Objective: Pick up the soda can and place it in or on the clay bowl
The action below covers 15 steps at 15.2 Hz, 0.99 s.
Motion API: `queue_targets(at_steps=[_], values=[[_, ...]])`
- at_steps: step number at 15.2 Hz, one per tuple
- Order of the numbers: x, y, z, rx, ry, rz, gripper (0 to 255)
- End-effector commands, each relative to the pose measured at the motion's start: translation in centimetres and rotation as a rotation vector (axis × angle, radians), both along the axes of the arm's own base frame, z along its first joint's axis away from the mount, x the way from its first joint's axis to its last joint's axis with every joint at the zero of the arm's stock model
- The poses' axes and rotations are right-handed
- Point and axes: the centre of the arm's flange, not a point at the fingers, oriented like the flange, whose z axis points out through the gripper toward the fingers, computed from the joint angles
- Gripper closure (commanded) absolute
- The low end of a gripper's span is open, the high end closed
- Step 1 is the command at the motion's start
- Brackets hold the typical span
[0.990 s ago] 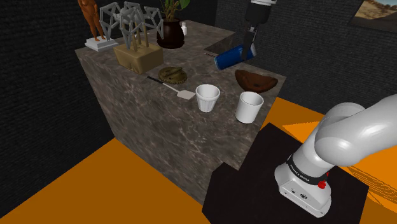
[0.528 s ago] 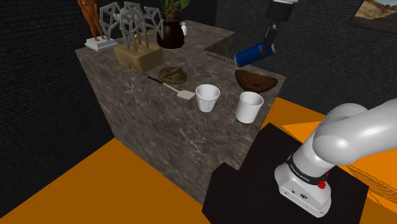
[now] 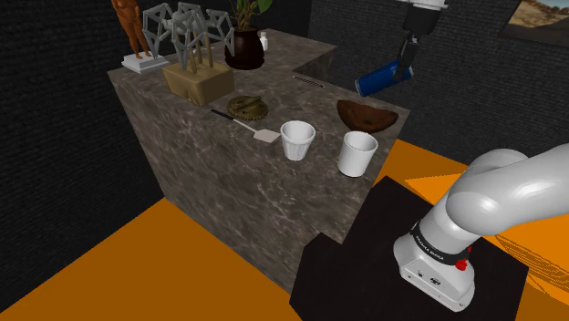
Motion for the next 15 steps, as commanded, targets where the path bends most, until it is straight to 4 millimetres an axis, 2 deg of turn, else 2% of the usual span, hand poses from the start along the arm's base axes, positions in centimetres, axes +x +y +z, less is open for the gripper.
queue_targets(at_steps=[1,11,15], values=[[-0.1,-0.1,-1.0,0.000,-0.001,0.000,255],[-0.1,-0.1,-6.3,0.000,-0.001,0.000,255],[-0.1,-0.1,-6.6,0.000,-0.001,0.000,255]])
